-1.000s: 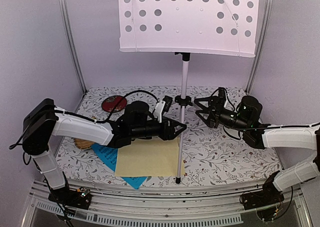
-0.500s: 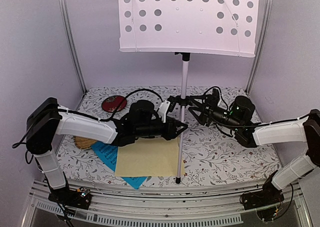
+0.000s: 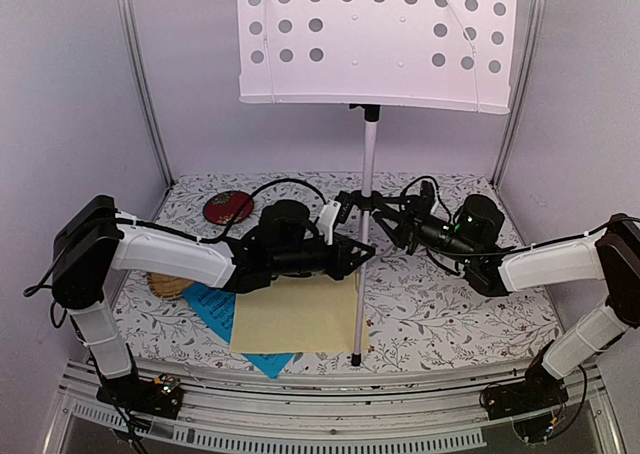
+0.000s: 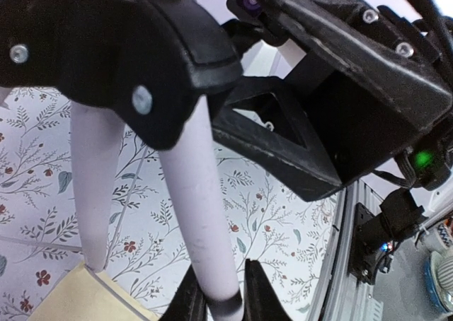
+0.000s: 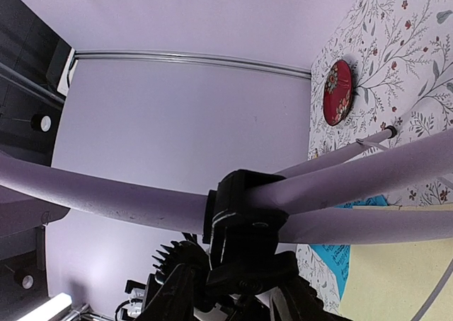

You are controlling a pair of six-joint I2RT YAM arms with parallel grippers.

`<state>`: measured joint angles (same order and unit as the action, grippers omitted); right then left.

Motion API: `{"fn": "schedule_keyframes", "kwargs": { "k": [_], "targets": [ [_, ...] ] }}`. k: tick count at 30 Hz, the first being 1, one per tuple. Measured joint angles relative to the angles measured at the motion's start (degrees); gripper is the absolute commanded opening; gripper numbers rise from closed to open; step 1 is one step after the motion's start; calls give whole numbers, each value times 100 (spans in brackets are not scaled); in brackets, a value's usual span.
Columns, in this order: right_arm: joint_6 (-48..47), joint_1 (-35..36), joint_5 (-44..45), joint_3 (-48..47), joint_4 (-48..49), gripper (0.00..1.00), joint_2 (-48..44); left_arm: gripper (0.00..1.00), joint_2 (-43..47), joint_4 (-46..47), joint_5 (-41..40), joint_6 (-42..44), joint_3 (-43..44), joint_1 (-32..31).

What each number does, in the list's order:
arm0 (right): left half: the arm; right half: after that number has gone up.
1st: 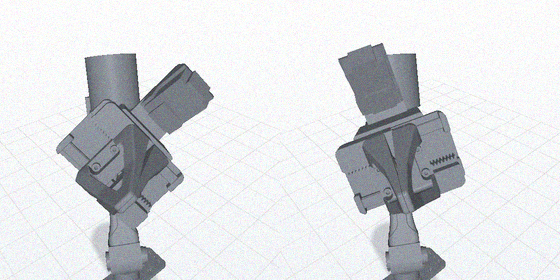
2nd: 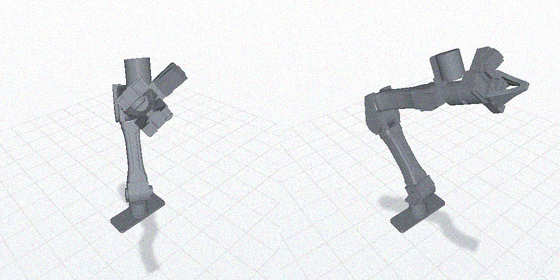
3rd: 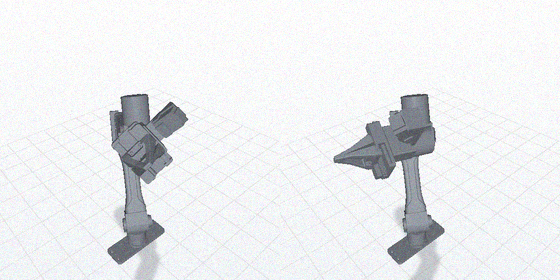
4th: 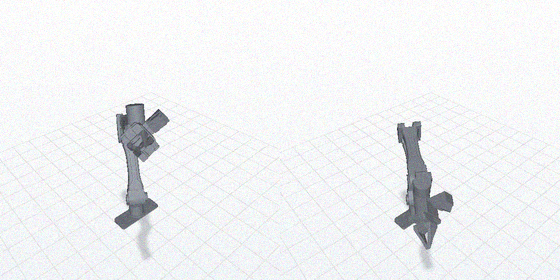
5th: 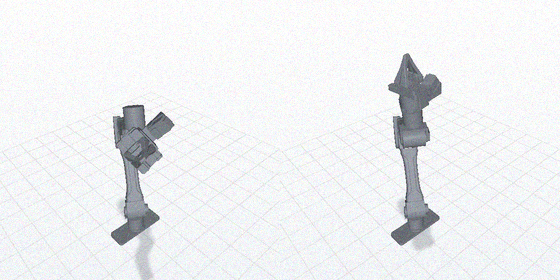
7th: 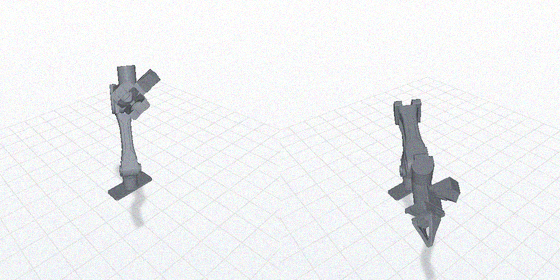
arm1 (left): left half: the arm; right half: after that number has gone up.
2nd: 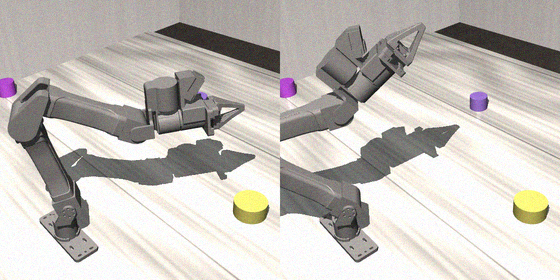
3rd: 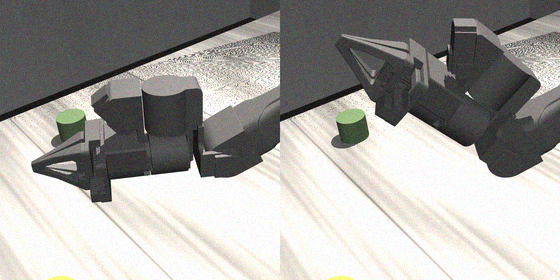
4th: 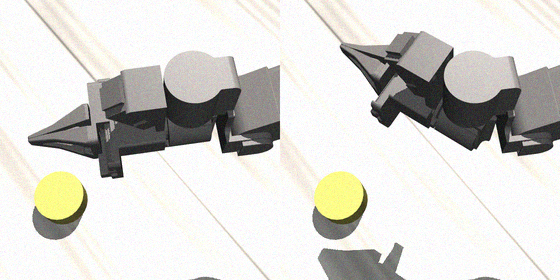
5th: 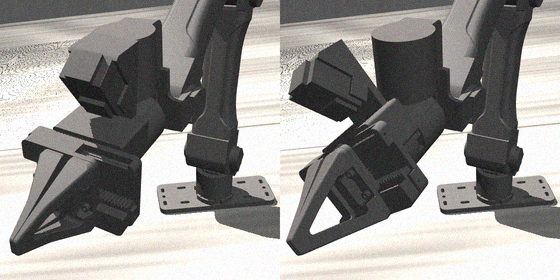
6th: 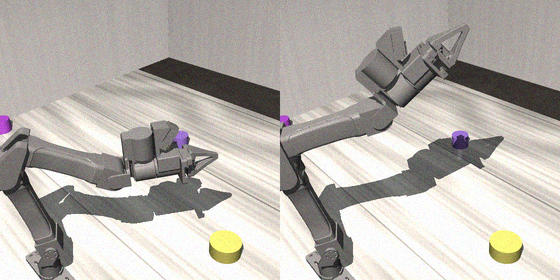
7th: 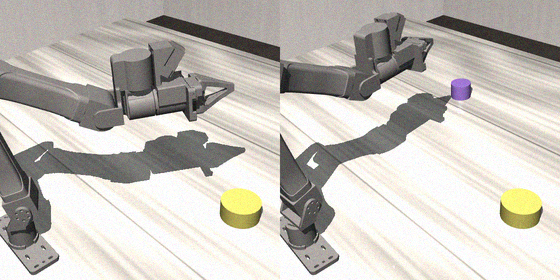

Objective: Pack up the instrument practice props

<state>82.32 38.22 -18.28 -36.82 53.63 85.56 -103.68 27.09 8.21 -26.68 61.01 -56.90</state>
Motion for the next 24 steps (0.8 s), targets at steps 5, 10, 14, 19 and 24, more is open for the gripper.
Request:
{"fn": "schedule_keyframes", "kwargs": {
  "k": [5, 10, 14, 19, 24],
  "targets": [
    [15, 2, 74, 0, 4, 48, 0, 2, 0, 0, 0, -42, 0, 0],
    [0, 4, 168, 2, 7, 48, 0, 2, 4, -2, -4, -79, -2, 0],
    [2, 4, 190, 0, 7, 47, 0, 2, 4, -2, -17, -90, -4, -4],
    [2, 2, 205, 2, -4, 44, 0, 2, 9, 0, -24, -101, -9, -7],
    [-4, -7, 210, 0, -39, 43, 0, 2, 15, 4, -39, -107, -22, -11]
  ]
}}
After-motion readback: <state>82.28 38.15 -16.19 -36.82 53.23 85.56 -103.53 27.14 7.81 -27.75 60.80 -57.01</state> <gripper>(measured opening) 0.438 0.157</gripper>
